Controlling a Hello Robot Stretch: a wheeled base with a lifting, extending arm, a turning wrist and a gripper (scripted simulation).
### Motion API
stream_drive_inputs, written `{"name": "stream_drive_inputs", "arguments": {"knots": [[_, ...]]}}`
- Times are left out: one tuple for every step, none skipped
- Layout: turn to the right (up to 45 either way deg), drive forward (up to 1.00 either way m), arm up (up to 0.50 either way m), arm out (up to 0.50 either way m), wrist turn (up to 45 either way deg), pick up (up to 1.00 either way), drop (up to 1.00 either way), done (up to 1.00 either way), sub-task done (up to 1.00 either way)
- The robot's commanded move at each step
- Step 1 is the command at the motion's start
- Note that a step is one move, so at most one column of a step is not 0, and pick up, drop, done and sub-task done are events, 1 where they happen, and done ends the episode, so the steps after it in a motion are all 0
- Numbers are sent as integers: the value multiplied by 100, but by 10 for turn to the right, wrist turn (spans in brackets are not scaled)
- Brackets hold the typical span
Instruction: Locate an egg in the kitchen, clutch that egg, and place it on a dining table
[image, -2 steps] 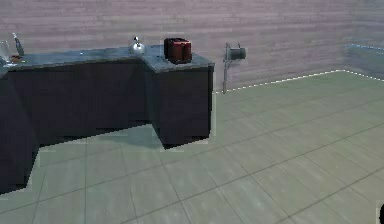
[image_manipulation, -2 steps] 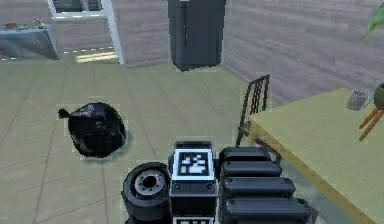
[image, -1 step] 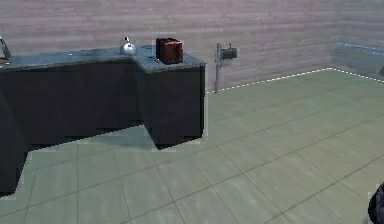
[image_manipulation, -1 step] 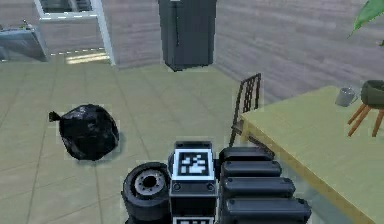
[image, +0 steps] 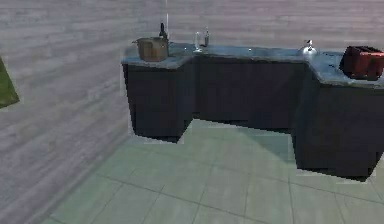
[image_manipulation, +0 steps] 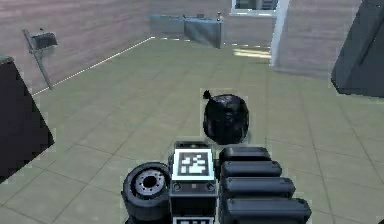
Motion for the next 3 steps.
{"name": "stream_drive_inputs", "arguments": {"knots": [[-450,0,0,0,0,0,0,0,0],[-450,0,0,0,0,0,0,0,0],[-120,0,0,0,0,0,0,0,0]]}}
